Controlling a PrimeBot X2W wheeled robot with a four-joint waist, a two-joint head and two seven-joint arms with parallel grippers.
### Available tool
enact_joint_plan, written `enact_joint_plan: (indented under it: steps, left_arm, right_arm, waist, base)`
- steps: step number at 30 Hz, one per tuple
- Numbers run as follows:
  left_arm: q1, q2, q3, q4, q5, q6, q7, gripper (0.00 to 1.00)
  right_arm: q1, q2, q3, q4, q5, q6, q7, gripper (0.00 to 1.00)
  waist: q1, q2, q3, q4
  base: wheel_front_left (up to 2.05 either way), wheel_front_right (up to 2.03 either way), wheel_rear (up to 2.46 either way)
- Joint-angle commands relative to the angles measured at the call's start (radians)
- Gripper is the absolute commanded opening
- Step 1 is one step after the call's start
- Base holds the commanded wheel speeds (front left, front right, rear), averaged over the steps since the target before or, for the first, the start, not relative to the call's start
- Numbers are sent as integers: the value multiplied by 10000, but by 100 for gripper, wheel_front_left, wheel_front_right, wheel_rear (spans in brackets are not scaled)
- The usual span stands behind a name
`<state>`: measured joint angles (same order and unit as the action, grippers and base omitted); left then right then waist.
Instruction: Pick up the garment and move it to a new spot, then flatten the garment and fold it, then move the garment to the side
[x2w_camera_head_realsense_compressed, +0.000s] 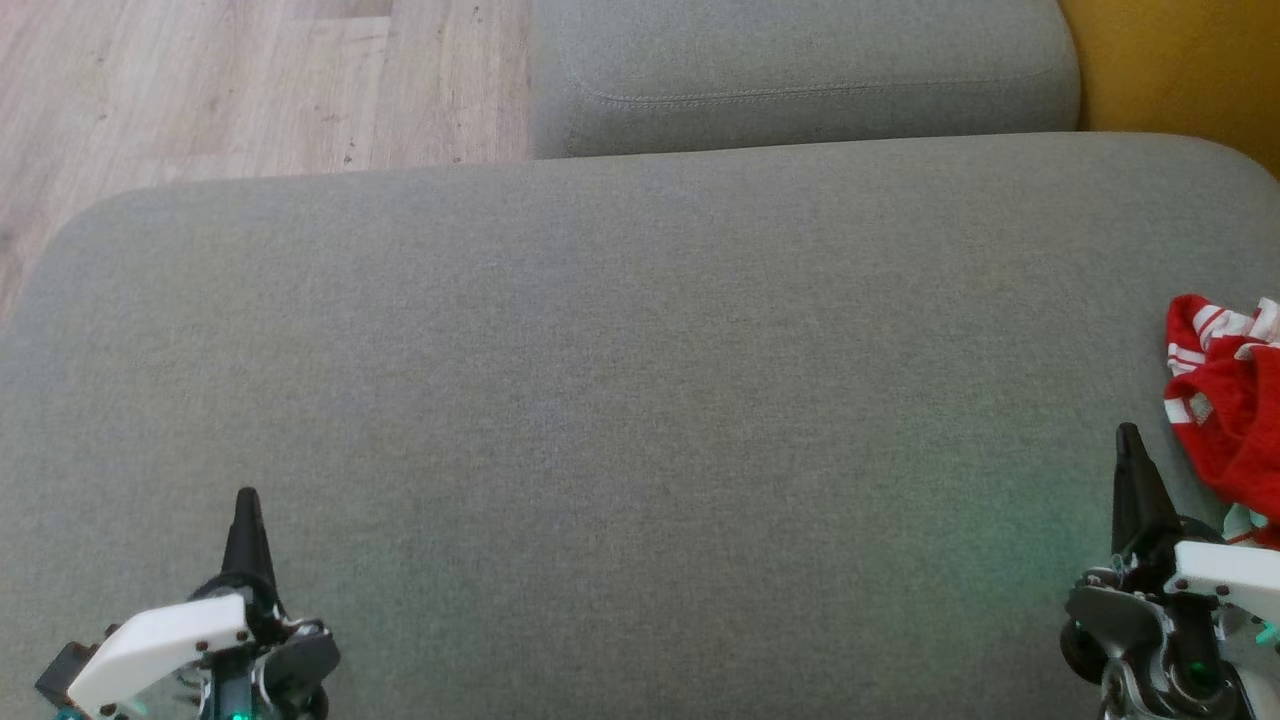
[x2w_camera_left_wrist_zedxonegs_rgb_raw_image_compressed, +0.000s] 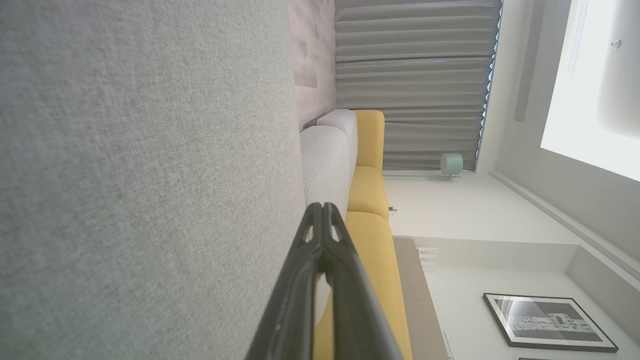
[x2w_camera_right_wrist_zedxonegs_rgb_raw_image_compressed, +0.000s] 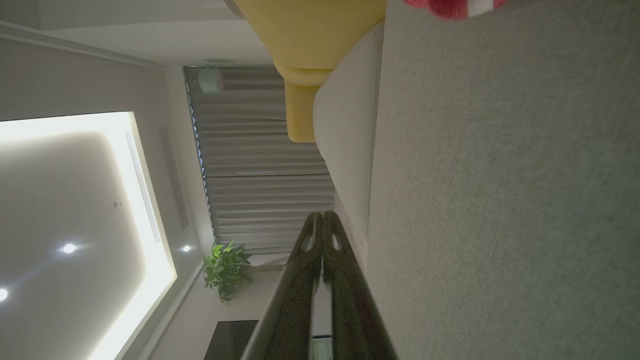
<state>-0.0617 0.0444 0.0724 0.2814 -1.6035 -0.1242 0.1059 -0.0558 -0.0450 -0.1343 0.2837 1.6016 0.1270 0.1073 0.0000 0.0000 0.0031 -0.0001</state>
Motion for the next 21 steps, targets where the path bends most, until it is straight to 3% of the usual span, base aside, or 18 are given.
enact_joint_plan:
  steps: [1,21]
  left_arm:
    - [-464,58,411,-360,-53,-65,71,0]
    - [-464,58,411,-361,-54,-65,71,0]
  right_arm:
    - [-522,-53,205,-389,70,37,60,0]
    - [-522,-53,205,-389,70,37,59,0]
  waist:
    - [0,0,0,1]
    - [0,0,0,1]
  base:
    - [0,0,0]
    - [0,0,0]
